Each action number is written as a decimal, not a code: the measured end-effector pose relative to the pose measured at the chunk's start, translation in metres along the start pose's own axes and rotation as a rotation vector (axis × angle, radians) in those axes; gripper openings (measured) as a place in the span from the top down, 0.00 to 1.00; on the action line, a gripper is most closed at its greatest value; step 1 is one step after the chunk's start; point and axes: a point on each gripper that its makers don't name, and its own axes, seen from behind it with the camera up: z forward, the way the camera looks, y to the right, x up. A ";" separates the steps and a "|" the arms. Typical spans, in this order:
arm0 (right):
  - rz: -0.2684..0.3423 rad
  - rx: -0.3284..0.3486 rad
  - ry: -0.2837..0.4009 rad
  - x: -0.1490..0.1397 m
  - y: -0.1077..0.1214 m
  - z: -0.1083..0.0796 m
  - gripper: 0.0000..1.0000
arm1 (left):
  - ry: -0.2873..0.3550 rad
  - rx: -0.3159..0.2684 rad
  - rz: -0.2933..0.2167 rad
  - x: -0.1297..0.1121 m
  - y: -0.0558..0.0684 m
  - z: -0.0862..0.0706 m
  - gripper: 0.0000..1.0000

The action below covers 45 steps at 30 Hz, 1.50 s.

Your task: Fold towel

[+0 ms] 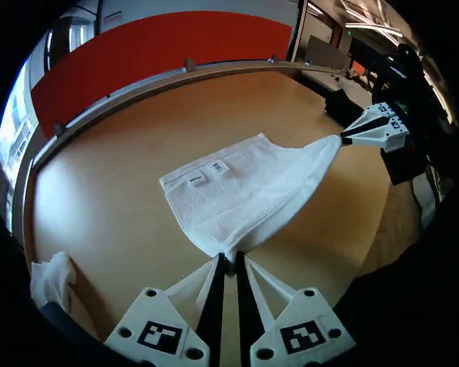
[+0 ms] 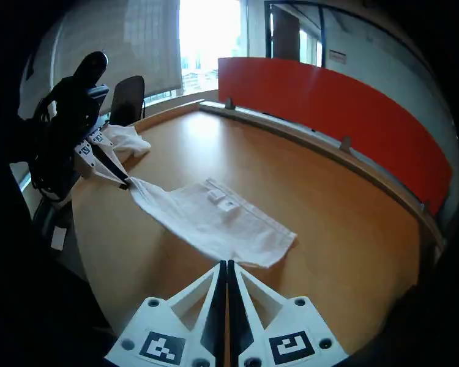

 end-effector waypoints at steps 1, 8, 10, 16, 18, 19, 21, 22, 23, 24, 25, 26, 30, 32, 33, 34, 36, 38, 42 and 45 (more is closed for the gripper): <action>-0.001 0.000 0.000 0.000 0.000 -0.001 0.99 | 0.000 -0.001 -0.005 0.000 0.002 -0.002 0.87; -0.010 -0.003 -0.004 0.001 0.002 -0.006 0.99 | -0.007 -0.011 -0.049 -0.004 0.014 -0.011 0.87; -0.009 -0.003 -0.004 0.002 0.003 -0.006 0.99 | -0.009 -0.013 -0.058 -0.005 0.017 -0.011 0.87; -0.013 -0.001 -0.011 -0.001 0.004 -0.005 0.99 | -0.015 -0.016 -0.066 -0.008 0.019 -0.008 0.87; -0.016 -0.001 -0.012 -0.001 0.004 -0.005 0.99 | -0.016 -0.015 -0.067 -0.007 0.018 -0.007 0.87; -0.017 -0.001 -0.012 0.000 0.005 -0.004 0.99 | -0.017 -0.014 -0.068 -0.006 0.017 -0.006 0.87; -0.019 -0.002 -0.012 0.001 0.006 -0.003 0.99 | -0.018 -0.011 -0.072 -0.005 0.015 -0.004 0.87; -0.020 -0.003 -0.012 0.002 0.007 -0.002 0.99 | -0.019 -0.011 -0.074 -0.004 0.015 -0.003 0.87; -0.022 -0.004 -0.011 0.003 0.008 -0.001 0.99 | -0.019 -0.011 -0.076 -0.003 0.014 -0.002 0.87; -0.024 -0.004 -0.012 0.003 0.009 0.000 0.99 | -0.019 -0.010 -0.077 -0.002 0.013 -0.001 0.87; -0.026 -0.006 -0.014 0.004 0.011 0.001 0.99 | -0.019 -0.008 -0.079 -0.001 0.011 0.000 0.87; -0.028 -0.007 -0.016 0.004 0.012 0.002 0.99 | -0.018 -0.007 -0.081 0.001 0.010 0.002 0.87; -0.040 -0.010 -0.023 0.006 0.018 0.010 0.99 | -0.019 -0.002 -0.086 0.007 0.003 0.009 0.87; -0.046 -0.011 -0.025 0.008 0.022 0.015 0.99 | -0.024 -0.001 -0.087 0.010 -0.002 0.014 0.87; -0.047 -0.012 -0.025 0.008 0.024 0.018 0.99 | -0.026 -0.001 -0.087 0.011 -0.004 0.016 0.87; -0.047 -0.013 -0.026 0.008 0.026 0.022 0.99 | -0.028 -0.001 -0.086 0.013 -0.007 0.019 0.87; -0.044 -0.014 -0.028 0.008 0.030 0.028 0.99 | -0.033 0.000 -0.086 0.016 -0.013 0.024 0.87; -0.037 -0.015 -0.032 0.007 0.035 0.035 0.99 | -0.036 0.001 -0.086 0.019 -0.019 0.031 0.87; -0.025 -0.019 -0.046 0.002 0.043 0.046 0.99 | -0.043 -0.001 -0.080 0.025 -0.028 0.043 0.87; -0.020 -0.023 -0.059 -0.002 0.049 0.052 0.99 | -0.051 -0.002 -0.066 0.028 -0.035 0.053 0.87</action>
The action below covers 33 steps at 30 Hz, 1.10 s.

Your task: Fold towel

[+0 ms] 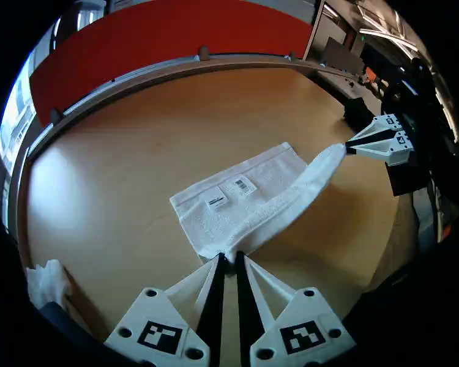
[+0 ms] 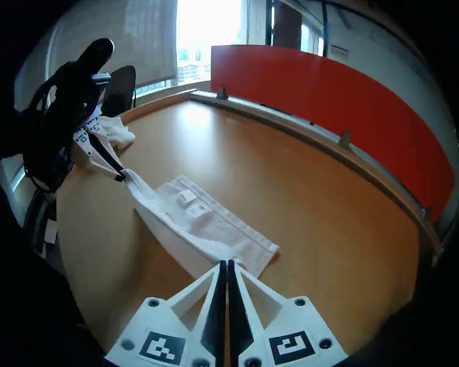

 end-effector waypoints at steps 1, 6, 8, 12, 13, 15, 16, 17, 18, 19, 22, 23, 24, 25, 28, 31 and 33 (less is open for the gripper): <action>0.002 -0.001 -0.004 -0.001 0.002 0.003 0.99 | -0.003 0.001 0.007 0.001 -0.002 0.004 0.87; 0.006 0.000 -0.019 -0.005 0.008 0.014 0.99 | -0.027 0.002 0.035 0.003 -0.010 0.019 0.87; 0.008 0.001 -0.026 -0.006 0.010 0.018 0.99 | -0.035 0.000 0.042 0.003 -0.012 0.024 0.87; 0.011 0.003 -0.038 -0.010 0.015 0.026 0.99 | -0.044 -0.004 0.046 0.004 -0.015 0.032 0.87; 0.012 0.003 -0.041 -0.012 0.016 0.028 0.99 | -0.046 -0.006 0.046 0.003 -0.016 0.034 0.87; 0.014 0.003 -0.047 -0.014 0.018 0.032 0.99 | -0.050 -0.009 0.045 0.003 -0.018 0.039 0.87; 0.015 0.002 -0.050 -0.015 0.019 0.035 0.99 | -0.050 -0.009 0.044 0.003 -0.019 0.042 0.87; 0.016 0.002 -0.053 -0.017 0.020 0.037 0.99 | -0.050 -0.008 0.043 0.003 -0.021 0.044 0.87; 0.018 0.001 -0.056 -0.018 0.021 0.039 0.99 | -0.050 -0.007 0.043 0.003 -0.022 0.047 0.87; 0.020 0.001 -0.059 -0.019 0.023 0.041 0.99 | -0.049 -0.005 0.042 0.003 -0.024 0.050 0.87; 0.028 -0.003 -0.064 -0.023 0.026 0.048 0.99 | -0.045 0.002 0.041 0.003 -0.029 0.059 0.87; 0.032 -0.004 -0.066 -0.024 0.027 0.050 0.99 | -0.043 0.005 0.041 0.003 -0.030 0.061 0.86; 0.036 -0.006 -0.067 -0.025 0.028 0.052 0.99 | -0.041 0.007 0.040 0.003 -0.032 0.064 0.86; 0.042 -0.008 -0.068 -0.026 0.030 0.055 0.99 | -0.038 0.010 0.040 0.004 -0.033 0.066 0.85; 0.059 -0.015 -0.071 -0.030 0.033 0.061 0.99 | -0.034 0.015 0.039 0.004 -0.036 0.073 0.84; 0.076 -0.023 -0.072 -0.033 0.036 0.066 0.99 | -0.030 0.020 0.037 0.004 -0.039 0.079 0.81; 0.087 -0.028 -0.073 -0.035 0.038 0.068 0.99 | -0.027 0.024 0.037 0.005 -0.041 0.082 0.79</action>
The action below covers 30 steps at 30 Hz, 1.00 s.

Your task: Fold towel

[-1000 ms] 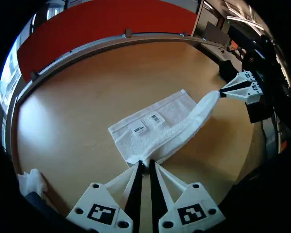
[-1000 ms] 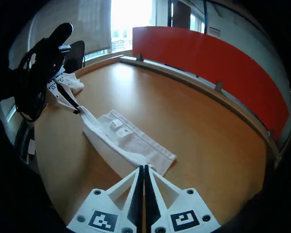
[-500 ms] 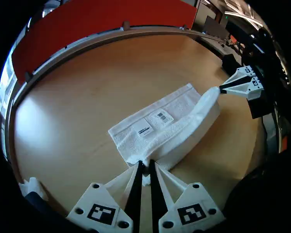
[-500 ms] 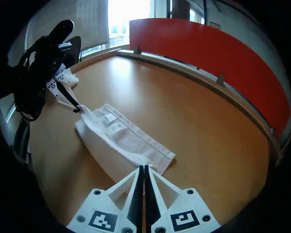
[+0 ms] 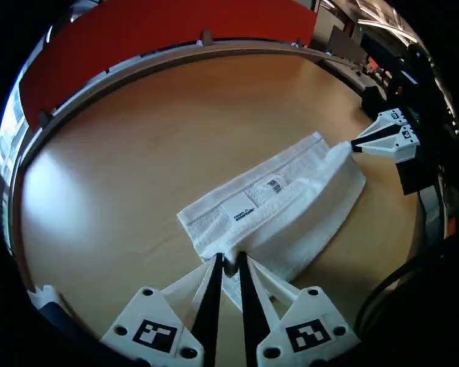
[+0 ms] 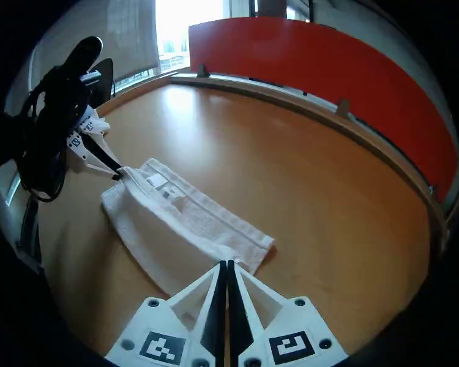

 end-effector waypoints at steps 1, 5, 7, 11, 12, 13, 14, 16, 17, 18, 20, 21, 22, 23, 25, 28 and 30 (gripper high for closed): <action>0.003 -0.002 0.000 0.000 0.001 0.001 0.99 | 0.001 0.002 0.002 0.000 -0.001 0.001 0.78; 0.010 -0.011 0.002 -0.001 0.004 0.004 0.98 | 0.001 0.011 0.013 0.002 -0.004 0.006 0.76; 0.011 -0.017 0.003 -0.001 0.005 0.006 0.96 | 0.001 0.016 0.021 0.004 -0.006 0.008 0.75; 0.011 -0.036 0.004 -0.001 0.010 0.009 0.91 | -0.002 0.023 0.039 0.006 -0.008 0.011 0.73; 0.011 -0.041 0.004 -0.001 0.012 0.010 0.89 | -0.003 0.024 0.043 0.007 -0.008 0.012 0.72; 0.012 -0.046 0.005 0.000 0.013 0.010 0.89 | -0.004 0.026 0.047 0.007 -0.009 0.012 0.72; 0.012 -0.052 0.006 0.000 0.015 0.011 0.89 | -0.005 0.028 0.052 0.007 -0.009 0.013 0.71; 0.014 -0.061 0.007 0.001 0.017 0.011 0.88 | -0.006 0.034 0.059 0.008 -0.011 0.014 0.67; 0.016 -0.066 0.008 0.001 0.018 0.012 0.88 | -0.006 0.038 0.063 0.009 -0.012 0.014 0.65; 0.017 -0.069 0.009 0.001 0.019 0.012 0.88 | -0.006 0.041 0.066 0.010 -0.013 0.014 0.63; 0.017 -0.077 0.010 0.002 0.021 0.013 0.88 | -0.005 0.043 0.068 0.011 -0.014 0.014 0.61; 0.017 -0.080 0.011 0.002 0.022 0.013 0.87 | -0.004 0.045 0.068 0.012 -0.015 0.014 0.59; 0.016 -0.083 0.011 0.002 0.023 0.014 0.87 | -0.003 0.048 0.068 0.013 -0.016 0.014 0.57; 0.016 -0.086 0.011 0.003 0.024 0.014 0.87 | -0.002 0.052 0.067 0.014 -0.017 0.014 0.53; 0.014 -0.091 0.012 0.003 0.025 0.015 0.85 | -0.001 0.059 0.067 0.016 -0.020 0.014 0.46; 0.010 -0.097 0.012 0.004 0.027 0.016 0.83 | 0.001 0.069 0.067 0.018 -0.024 0.014 0.38; 0.007 -0.100 0.012 0.005 0.028 0.016 0.80 | 0.004 0.076 0.067 0.020 -0.026 0.015 0.36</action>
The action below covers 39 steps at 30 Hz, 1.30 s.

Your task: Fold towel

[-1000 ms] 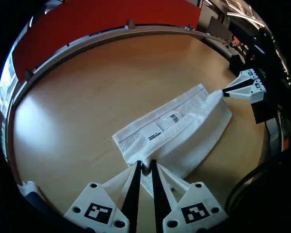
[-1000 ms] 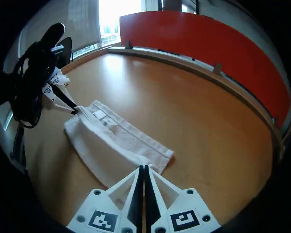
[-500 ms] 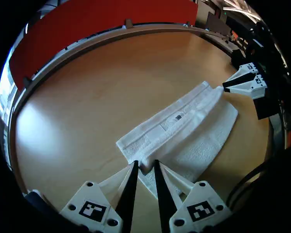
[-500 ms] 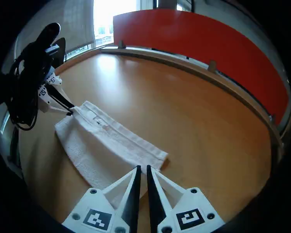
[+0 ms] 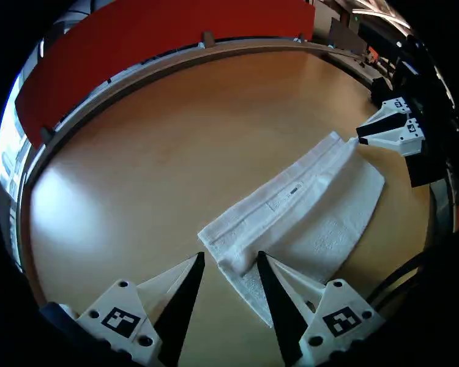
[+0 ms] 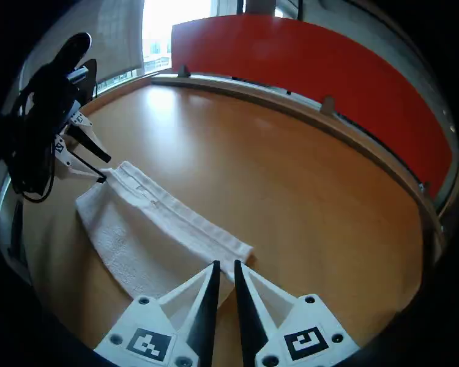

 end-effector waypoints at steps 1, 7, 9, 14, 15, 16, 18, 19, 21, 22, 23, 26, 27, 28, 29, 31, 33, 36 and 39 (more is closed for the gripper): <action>-0.001 -0.003 0.001 0.000 0.001 0.000 0.77 | 0.002 0.006 0.002 0.001 -0.002 0.000 0.33; -0.007 -0.024 0.009 0.003 0.005 -0.002 0.48 | 0.018 0.044 0.016 0.005 -0.012 0.000 0.10; -0.010 -0.029 0.012 0.004 0.005 -0.004 0.30 | 0.022 0.055 0.018 0.007 -0.015 -0.002 0.05; -0.007 -0.033 0.014 0.004 0.004 -0.007 0.11 | 0.034 0.057 0.003 0.008 -0.015 -0.006 0.04; -0.006 -0.034 0.015 0.004 0.003 -0.008 0.11 | 0.036 0.056 -0.001 0.008 -0.015 -0.007 0.04; -0.005 -0.035 0.016 0.003 0.003 -0.009 0.11 | 0.038 0.055 -0.005 0.008 -0.015 -0.008 0.04; -0.004 -0.036 0.017 0.003 0.002 -0.010 0.11 | 0.042 0.055 -0.012 0.008 -0.015 -0.009 0.04; -0.004 -0.035 0.017 0.003 0.002 -0.010 0.11 | 0.043 0.055 -0.013 0.007 -0.015 -0.010 0.04; -0.004 -0.034 0.017 0.002 0.001 -0.011 0.11 | 0.046 0.056 -0.016 0.006 -0.015 -0.011 0.04; -0.004 -0.035 0.017 0.002 0.000 -0.011 0.11 | 0.046 0.056 -0.016 0.005 -0.015 -0.012 0.04; -0.004 -0.035 0.017 0.002 0.000 -0.012 0.11 | 0.047 0.056 -0.017 0.005 -0.015 -0.013 0.04; -0.004 -0.035 0.018 0.002 -0.001 -0.013 0.11 | 0.049 0.055 -0.019 0.003 -0.013 -0.015 0.04; -0.003 -0.035 0.019 0.001 -0.002 -0.014 0.11 | 0.050 0.054 -0.020 0.002 -0.013 -0.016 0.04; -0.002 -0.035 0.019 0.001 -0.002 -0.014 0.11 | 0.050 0.054 -0.022 0.001 -0.012 -0.017 0.04; -0.001 -0.036 0.019 0.001 -0.002 -0.015 0.11 | 0.050 0.053 -0.024 0.000 -0.012 -0.018 0.04; 0.001 -0.036 0.019 -0.001 -0.004 -0.017 0.11 | 0.051 0.053 -0.029 -0.003 -0.011 -0.020 0.04; 0.003 -0.035 0.019 -0.002 -0.005 -0.019 0.11 | 0.052 0.052 -0.034 -0.005 -0.009 -0.021 0.04; 0.005 -0.035 0.018 -0.005 -0.008 -0.022 0.11 | 0.052 0.051 -0.040 -0.010 -0.007 -0.024 0.04; 0.009 -0.033 0.018 -0.009 -0.011 -0.026 0.11 | 0.051 0.052 -0.047 -0.016 -0.004 -0.027 0.04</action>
